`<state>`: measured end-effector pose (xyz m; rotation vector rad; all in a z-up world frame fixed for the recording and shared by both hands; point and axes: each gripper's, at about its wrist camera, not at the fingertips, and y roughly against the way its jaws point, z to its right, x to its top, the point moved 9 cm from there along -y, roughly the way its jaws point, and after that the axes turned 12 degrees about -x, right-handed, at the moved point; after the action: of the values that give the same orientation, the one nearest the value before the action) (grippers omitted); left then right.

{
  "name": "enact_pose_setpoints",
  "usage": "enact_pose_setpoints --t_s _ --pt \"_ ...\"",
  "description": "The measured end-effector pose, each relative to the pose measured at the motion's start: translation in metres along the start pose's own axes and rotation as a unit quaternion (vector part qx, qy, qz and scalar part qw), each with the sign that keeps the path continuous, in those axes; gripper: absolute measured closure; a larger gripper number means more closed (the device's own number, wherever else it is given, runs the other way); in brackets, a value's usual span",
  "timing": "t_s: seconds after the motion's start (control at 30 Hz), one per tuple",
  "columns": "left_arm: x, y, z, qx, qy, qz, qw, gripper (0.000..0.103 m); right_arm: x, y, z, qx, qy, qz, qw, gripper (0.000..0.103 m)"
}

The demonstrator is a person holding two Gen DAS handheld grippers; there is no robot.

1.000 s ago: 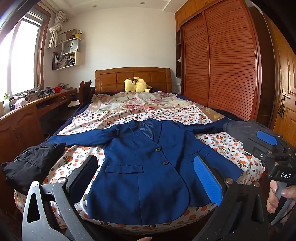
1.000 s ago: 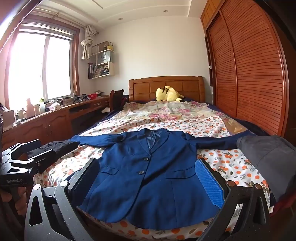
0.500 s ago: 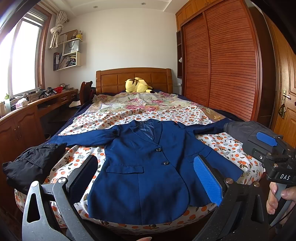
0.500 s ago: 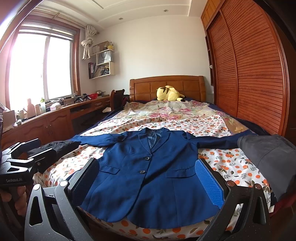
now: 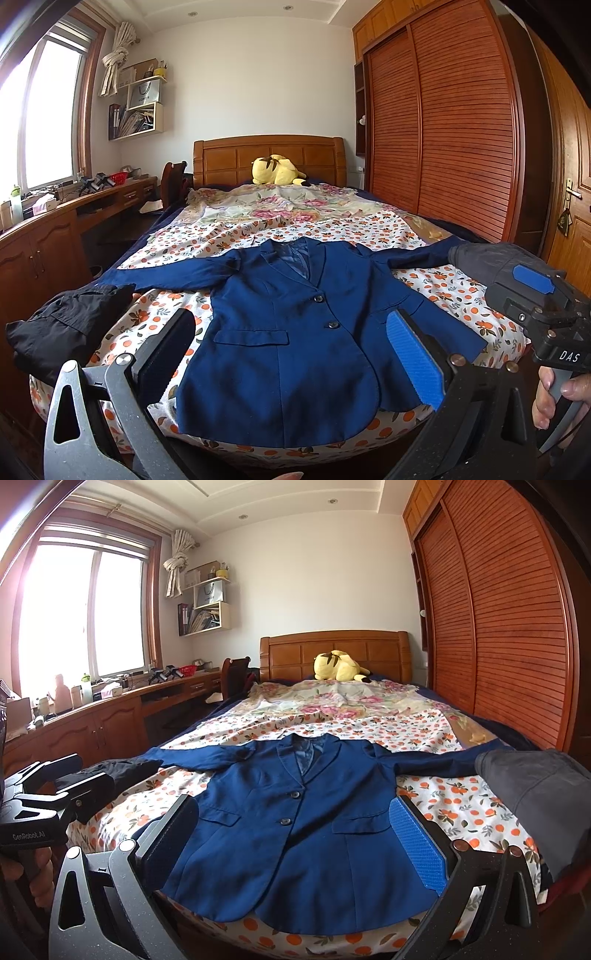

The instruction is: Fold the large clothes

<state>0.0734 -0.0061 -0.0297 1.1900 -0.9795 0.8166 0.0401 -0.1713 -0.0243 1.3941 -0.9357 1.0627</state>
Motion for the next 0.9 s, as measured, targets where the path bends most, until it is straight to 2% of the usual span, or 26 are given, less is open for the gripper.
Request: enact_pose_setpoints --t_s 0.9 --pt "-0.0042 0.0004 -0.0084 0.005 0.002 0.002 1.0000 0.000 -0.0001 -0.0019 0.0017 0.001 -0.005 -0.008 1.000 0.000"
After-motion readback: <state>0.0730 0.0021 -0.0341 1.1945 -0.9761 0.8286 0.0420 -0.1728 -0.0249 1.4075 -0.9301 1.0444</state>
